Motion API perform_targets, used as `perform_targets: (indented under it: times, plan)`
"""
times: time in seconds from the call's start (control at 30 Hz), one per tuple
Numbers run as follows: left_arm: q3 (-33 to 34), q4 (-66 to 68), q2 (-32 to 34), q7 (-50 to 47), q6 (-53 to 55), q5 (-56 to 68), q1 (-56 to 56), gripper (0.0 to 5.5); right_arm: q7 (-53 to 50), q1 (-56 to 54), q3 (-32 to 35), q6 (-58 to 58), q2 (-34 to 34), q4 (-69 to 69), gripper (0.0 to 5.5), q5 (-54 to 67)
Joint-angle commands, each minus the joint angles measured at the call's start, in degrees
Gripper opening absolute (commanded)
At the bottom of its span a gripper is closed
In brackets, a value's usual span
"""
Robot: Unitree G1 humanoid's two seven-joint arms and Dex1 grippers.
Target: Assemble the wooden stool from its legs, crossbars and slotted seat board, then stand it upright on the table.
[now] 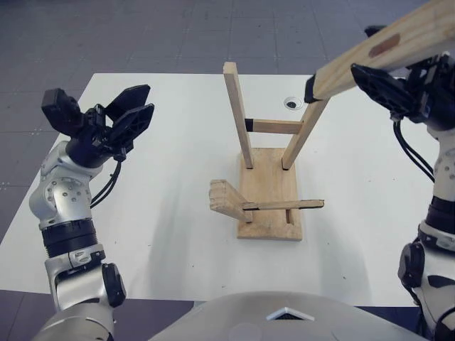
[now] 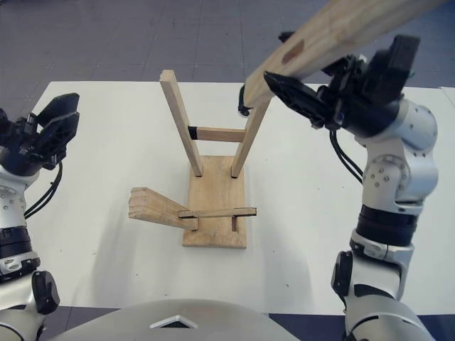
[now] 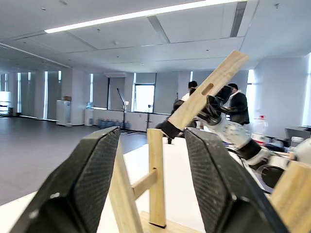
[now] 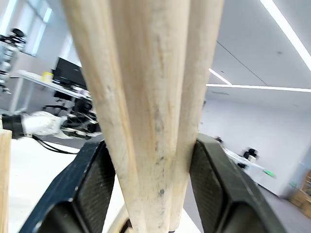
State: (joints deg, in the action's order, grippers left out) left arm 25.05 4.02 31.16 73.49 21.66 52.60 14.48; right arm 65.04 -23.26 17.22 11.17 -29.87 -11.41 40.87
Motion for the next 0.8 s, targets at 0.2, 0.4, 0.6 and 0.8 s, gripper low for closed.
perform_targets:
  times: [0.2, 0.4, 0.6, 0.8]
  plan:
    - [5.2, -13.9, -5.3, -17.3, -1.8, 1.5, -8.2, 2.45, -1.1, 20.9, 5.8, 0.2, -1.2, -7.9, 2.15, 3.0]
    - [5.0, -18.6, -5.5, -22.3, -0.6, 3.5, -11.0, 2.45, 8.7, 31.7, 3.9, -3.4, -1.6, -6.5, 2.15, 2.9]
    - [4.2, -20.3, -5.3, -24.1, -0.6, 3.9, -12.3, 2.45, 15.4, 30.7, 3.1, -4.8, -4.0, 0.3, 2.15, 3.2]
    - [4.1, -21.0, -5.0, -24.4, 0.1, 4.8, -13.1, 2.45, 17.2, 29.2, 1.4, -4.7, -5.0, 1.4, 2.15, 2.9]
